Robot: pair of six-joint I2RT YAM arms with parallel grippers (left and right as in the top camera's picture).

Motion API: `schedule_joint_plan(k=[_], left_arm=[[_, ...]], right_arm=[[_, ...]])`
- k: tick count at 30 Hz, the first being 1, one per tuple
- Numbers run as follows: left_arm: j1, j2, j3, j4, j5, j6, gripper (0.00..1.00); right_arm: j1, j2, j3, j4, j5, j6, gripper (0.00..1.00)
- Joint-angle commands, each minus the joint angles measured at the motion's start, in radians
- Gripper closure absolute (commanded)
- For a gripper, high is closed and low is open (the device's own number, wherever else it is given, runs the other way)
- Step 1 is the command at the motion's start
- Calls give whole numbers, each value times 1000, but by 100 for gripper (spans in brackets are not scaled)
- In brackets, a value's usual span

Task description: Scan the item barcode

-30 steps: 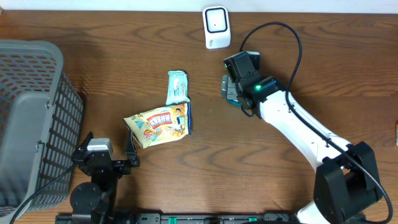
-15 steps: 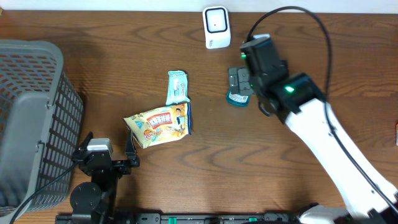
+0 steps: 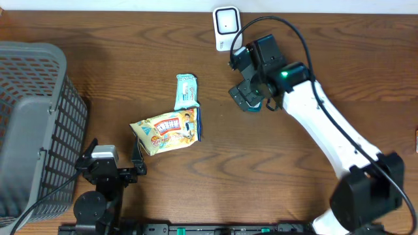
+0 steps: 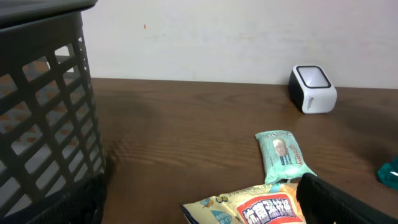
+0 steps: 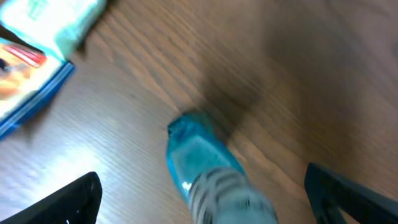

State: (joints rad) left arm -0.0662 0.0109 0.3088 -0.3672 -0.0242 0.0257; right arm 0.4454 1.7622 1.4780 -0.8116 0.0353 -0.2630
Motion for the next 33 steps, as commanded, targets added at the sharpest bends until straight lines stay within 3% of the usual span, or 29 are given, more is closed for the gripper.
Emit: schedule_joint_plan(k=[1,6,12,14,17,19,27,33], left_arm=[[4,-6,0,1,14,-5,2],[4,-6,0,1,14,-5,2],[4,-6,0,1,14,-5,2],[4,-6,0,1,14,-5,3],[4,-6,0,1,14,-5,3],[4,-6,0,1,14,-5,2],[4,-6,0,1,14,-5,2],[4,-6,0,1,14,-5,2]], right_arm=[[-4,12,0,12,11,-41,1],[-8,64,0,14,7,-42,2],[-36,163,0,11,7,-42,15],[-41,188,0,5,7,-42,27],[-41,201,0,-1,7,-41,55],[-39,199,0,-4,7,-41,64],[-38,163,14,-27,-26,-10,80],[-41,91,130,-118,-132,-10,89]])
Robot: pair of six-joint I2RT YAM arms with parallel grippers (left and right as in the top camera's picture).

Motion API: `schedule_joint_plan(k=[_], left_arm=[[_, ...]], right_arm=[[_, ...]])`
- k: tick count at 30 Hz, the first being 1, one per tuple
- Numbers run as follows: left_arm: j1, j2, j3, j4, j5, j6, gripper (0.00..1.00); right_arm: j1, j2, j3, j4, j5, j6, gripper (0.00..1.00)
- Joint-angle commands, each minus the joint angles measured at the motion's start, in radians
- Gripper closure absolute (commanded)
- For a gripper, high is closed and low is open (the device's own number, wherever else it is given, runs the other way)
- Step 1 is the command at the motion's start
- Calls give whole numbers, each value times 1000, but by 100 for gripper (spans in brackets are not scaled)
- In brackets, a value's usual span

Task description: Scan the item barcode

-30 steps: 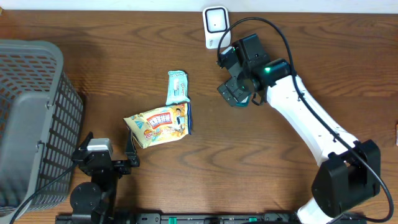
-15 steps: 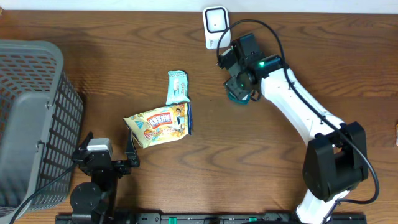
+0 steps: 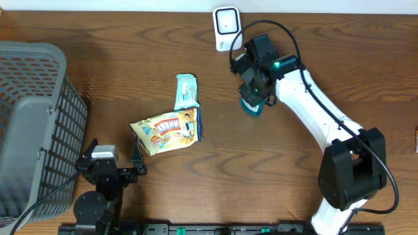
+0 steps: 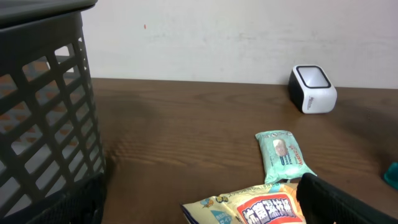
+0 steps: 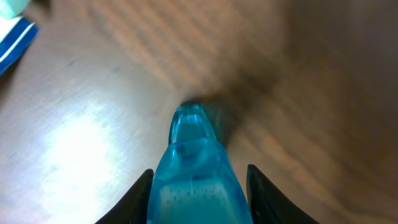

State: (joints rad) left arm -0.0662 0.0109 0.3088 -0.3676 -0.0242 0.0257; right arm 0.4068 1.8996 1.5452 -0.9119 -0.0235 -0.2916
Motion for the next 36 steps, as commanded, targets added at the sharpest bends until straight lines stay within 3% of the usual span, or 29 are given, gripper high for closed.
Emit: schedule_joint_plan(k=[1,10,15,17,23,28,31,36], left_arm=[[4,-6,0,2,14,-5,2],[4,-6,0,2,14,-5,2],[4,-6,0,2,14,-5,2],[4,-6,0,2,14,-5,3],[4,-6,0,2,14,-5,2],[4,-6,0,2,14,-5,2],[4,-6,0,2,14,-5,2],[4,-6,0,2,14,-5,2]], right_arm=[[-2,-62,81,-29,-81,19,90],[1,-205,123,-29,-34,41,89],[1,-244,123,-22,21,143,91],[5,-269,123,-51,-79,192,91],[-11,-332,123,-243,-648,200,94],[-33,-332,123,-360,-933,103,91],[-36,-333,123,-432,-1052,8,89],[-37,-333,123,-473,-1059,-13,93]])
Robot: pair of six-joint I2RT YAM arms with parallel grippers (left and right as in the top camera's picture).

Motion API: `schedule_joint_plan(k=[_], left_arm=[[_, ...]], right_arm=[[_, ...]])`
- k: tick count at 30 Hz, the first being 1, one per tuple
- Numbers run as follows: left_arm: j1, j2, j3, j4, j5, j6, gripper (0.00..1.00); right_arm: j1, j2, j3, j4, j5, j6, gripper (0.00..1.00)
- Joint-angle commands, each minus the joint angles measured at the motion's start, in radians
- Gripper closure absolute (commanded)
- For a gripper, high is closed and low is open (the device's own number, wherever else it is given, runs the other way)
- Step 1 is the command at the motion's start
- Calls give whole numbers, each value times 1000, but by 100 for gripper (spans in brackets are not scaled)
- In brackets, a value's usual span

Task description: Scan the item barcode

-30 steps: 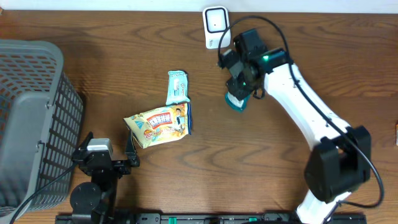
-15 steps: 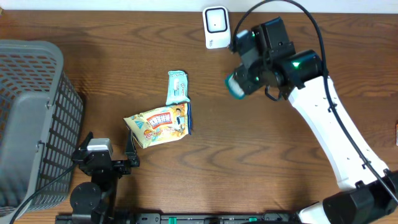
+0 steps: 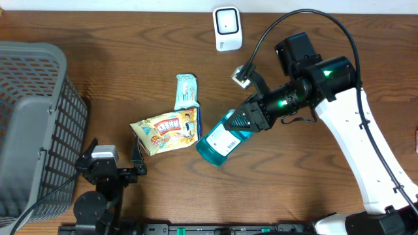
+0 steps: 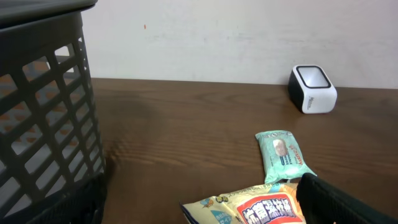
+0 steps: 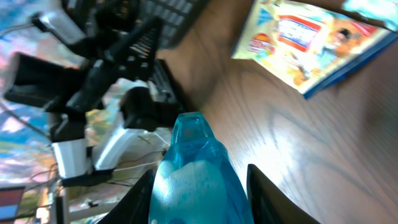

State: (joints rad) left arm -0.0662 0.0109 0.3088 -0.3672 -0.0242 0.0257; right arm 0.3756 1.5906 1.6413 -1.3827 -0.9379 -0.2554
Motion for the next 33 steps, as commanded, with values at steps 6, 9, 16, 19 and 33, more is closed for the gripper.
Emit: schedule_joint_plan(k=[6,9,16,19,33], left_arm=[[4,-6,0,1,14,-5,2],[4,-6,0,1,14,-5,2],[4,-5,0,2,14,-5,2],[4,-5,0,-14,14,-5,2],[4,-5,0,-427,14,-5,2]], right_arm=[[7,-22,17,72,276,-43,99],[27,-19,-12,187,576,47,97],[39,18,-34,504,1008,266,92],[42,66,-34,625,1063,246,89],[101,385,90,1019,1466,40,93]])
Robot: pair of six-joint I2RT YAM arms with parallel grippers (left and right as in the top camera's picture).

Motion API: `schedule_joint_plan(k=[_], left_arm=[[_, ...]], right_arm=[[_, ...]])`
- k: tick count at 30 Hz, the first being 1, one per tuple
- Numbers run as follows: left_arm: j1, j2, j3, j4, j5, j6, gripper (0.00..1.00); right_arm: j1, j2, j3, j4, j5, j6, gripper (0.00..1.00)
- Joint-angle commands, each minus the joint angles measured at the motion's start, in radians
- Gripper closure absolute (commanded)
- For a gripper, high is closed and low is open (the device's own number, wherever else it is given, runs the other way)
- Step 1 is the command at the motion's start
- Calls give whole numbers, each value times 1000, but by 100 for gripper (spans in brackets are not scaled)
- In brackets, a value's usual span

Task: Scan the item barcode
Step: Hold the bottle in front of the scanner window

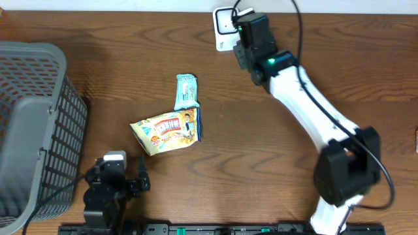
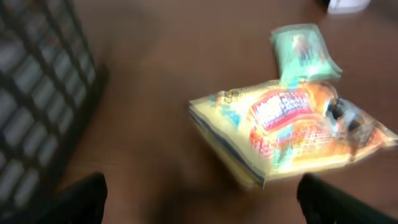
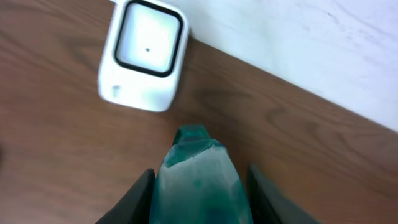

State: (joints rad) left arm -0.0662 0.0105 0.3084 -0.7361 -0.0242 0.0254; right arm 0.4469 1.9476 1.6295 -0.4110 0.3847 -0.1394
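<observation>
A teal bottle point(image 3: 198, 180) sits between the fingers of my right gripper point(image 3: 199, 179), which is shut on it. Just beyond the bottle's tip stands the white barcode scanner point(image 3: 144, 57), its dark-rimmed window facing up. In the overhead view the right gripper point(image 1: 245, 40) is at the far edge of the table, right beside the scanner point(image 1: 224, 26), and hides the bottle. My left gripper point(image 2: 199, 205) is open low over the table at the near left, holding nothing; the left wrist view is blurred.
A yellow snack bag point(image 1: 166, 132) and a small green packet point(image 1: 186, 91) lie left of the middle of the table. A grey mesh basket point(image 1: 32, 124) stands at the left edge. The left arm's base point(image 1: 108, 192) is at the front edge.
My right arm has carried the bottle from over the middle of the table, near the snack bag, to the scanner at the back. The left wrist now looks down on the snack bag.
My right gripper was open over the teal bottle standing near the scanner. Then its fingers were round the bottle. Later it held the bottle tilted over the middle of the table with the label upward. Now the bottle is at the scanner.
</observation>
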Motion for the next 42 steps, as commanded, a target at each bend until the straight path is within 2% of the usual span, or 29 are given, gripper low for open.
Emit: schedule_joint_plan(k=[1,5,8,11,14,21,31,36,38,42], left_arm=[[4,-5,0,-100,14,-5,2],[4,-5,0,-240,14,-5,2],[4,-5,0,-251,14,-5,2],[4,-5,0,-251,14,-5,2],[4,-5,0,-251,14,-5,2],[4,-5,0,-251,14,-5,2],[4,-5,0,-251,14,-5,2],[4,-5,0,-251,14,-5,2],[4,-5,0,-251,14,-5,2],[4,-5,0,-251,14,-5,2]], right_arm=[[36,56,130,65,173,-98,93],[64,179,270,137,349,-206,94],[87,265,383,206,455,-337,94],[105,345,467,266,479,-453,94],[118,421,509,340,520,-557,94],[162,589,523,663,648,-888,93],[181,586,523,722,686,-951,92],[166,529,523,698,772,-923,94],[156,492,523,619,795,-833,94],[122,370,523,206,708,-558,85]])
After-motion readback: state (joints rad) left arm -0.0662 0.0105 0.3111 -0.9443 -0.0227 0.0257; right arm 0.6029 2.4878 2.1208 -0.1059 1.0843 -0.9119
